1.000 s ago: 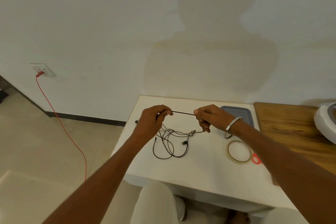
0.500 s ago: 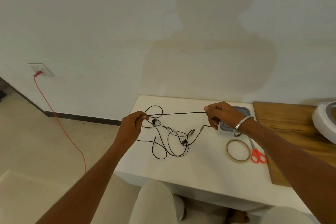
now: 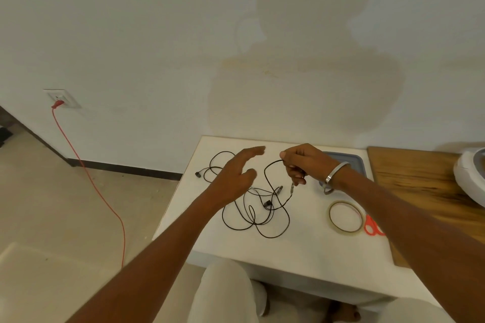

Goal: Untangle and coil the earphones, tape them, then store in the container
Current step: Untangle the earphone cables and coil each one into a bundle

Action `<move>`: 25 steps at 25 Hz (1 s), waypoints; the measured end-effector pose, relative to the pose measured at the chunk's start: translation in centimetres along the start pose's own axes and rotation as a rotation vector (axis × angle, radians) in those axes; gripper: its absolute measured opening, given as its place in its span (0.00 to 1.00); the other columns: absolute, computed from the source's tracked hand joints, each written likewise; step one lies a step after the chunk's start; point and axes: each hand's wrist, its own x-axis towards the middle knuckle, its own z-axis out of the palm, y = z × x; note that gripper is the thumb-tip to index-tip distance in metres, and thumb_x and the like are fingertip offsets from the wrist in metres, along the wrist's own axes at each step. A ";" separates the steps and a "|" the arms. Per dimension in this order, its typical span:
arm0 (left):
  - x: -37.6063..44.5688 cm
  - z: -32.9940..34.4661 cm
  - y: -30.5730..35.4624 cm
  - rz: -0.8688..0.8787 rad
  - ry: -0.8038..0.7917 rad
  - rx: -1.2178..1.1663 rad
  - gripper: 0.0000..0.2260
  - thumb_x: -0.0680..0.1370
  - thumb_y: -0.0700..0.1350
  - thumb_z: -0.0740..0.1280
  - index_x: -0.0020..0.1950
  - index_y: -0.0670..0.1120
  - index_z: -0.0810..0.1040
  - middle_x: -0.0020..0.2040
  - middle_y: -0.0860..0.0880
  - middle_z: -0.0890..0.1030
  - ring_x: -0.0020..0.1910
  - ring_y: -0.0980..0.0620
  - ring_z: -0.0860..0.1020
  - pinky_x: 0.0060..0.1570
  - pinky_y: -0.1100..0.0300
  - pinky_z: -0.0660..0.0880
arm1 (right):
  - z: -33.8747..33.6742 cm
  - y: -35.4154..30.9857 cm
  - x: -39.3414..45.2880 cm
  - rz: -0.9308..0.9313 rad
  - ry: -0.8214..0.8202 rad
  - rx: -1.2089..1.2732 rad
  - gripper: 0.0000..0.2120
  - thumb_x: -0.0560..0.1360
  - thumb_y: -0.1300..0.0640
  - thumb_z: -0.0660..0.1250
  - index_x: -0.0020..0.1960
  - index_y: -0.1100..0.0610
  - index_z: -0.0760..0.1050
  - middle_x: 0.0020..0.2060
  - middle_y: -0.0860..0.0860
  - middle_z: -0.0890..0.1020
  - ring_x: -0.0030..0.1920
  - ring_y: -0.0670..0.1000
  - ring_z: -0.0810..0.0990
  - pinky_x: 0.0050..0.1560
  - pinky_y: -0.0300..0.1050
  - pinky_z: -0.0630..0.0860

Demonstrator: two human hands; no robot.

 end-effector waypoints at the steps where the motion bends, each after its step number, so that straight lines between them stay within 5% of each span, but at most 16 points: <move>1: 0.5 0.5 0.9 0.046 -0.011 0.017 0.17 0.80 0.44 0.60 0.69 0.51 0.71 0.63 0.58 0.77 0.63 0.65 0.72 0.61 0.74 0.66 | 0.2 -0.2 0.1 -0.003 -0.005 -0.003 0.19 0.81 0.57 0.57 0.32 0.60 0.65 0.24 0.53 0.65 0.22 0.50 0.65 0.31 0.45 0.71; 5: 1.3 0.9 2.5 0.088 0.059 0.066 0.09 0.81 0.49 0.62 0.53 0.48 0.81 0.37 0.53 0.83 0.39 0.55 0.81 0.43 0.66 0.74 | 0.3 -0.5 0.4 -0.014 -0.004 0.001 0.19 0.81 0.56 0.57 0.32 0.59 0.68 0.23 0.51 0.67 0.22 0.50 0.66 0.31 0.46 0.72; 7: 1.2 0.7 2.4 0.090 0.094 0.089 0.08 0.80 0.48 0.64 0.50 0.48 0.82 0.32 0.50 0.82 0.35 0.50 0.81 0.42 0.60 0.76 | 0.3 -0.4 0.3 -0.011 -0.005 -0.013 0.19 0.80 0.55 0.57 0.31 0.57 0.70 0.23 0.51 0.67 0.23 0.51 0.67 0.33 0.48 0.72; 11: 0.8 0.1 2.1 0.093 0.142 0.030 0.07 0.80 0.47 0.64 0.47 0.49 0.81 0.32 0.48 0.76 0.30 0.52 0.76 0.37 0.59 0.81 | 0.1 -0.3 0.1 0.000 -0.002 -0.013 0.21 0.80 0.55 0.58 0.29 0.57 0.66 0.23 0.52 0.67 0.23 0.52 0.67 0.29 0.44 0.72; 15: 0.5 -1.3 1.0 0.088 0.247 0.072 0.08 0.80 0.47 0.64 0.46 0.49 0.82 0.29 0.55 0.72 0.28 0.51 0.70 0.29 0.66 0.67 | -1.3 0.1 -0.2 0.029 0.010 -0.016 0.22 0.80 0.55 0.59 0.27 0.57 0.65 0.22 0.54 0.69 0.23 0.55 0.70 0.32 0.46 0.72; 21: -0.2 -2.5 -0.5 0.061 0.324 0.107 0.08 0.80 0.45 0.64 0.47 0.49 0.82 0.31 0.49 0.77 0.24 0.56 0.66 0.27 0.71 0.63 | -2.3 0.9 -0.7 0.035 0.015 -0.036 0.22 0.80 0.56 0.59 0.28 0.61 0.66 0.23 0.56 0.71 0.23 0.56 0.72 0.35 0.49 0.74; 25: -0.8 -4.1 -2.4 -0.017 0.440 0.088 0.08 0.81 0.46 0.63 0.47 0.47 0.81 0.29 0.59 0.76 0.27 0.48 0.67 0.29 0.62 0.67 | -3.7 1.4 -1.6 0.042 0.047 -0.075 0.22 0.79 0.54 0.60 0.29 0.62 0.66 0.23 0.58 0.70 0.24 0.56 0.73 0.32 0.44 0.73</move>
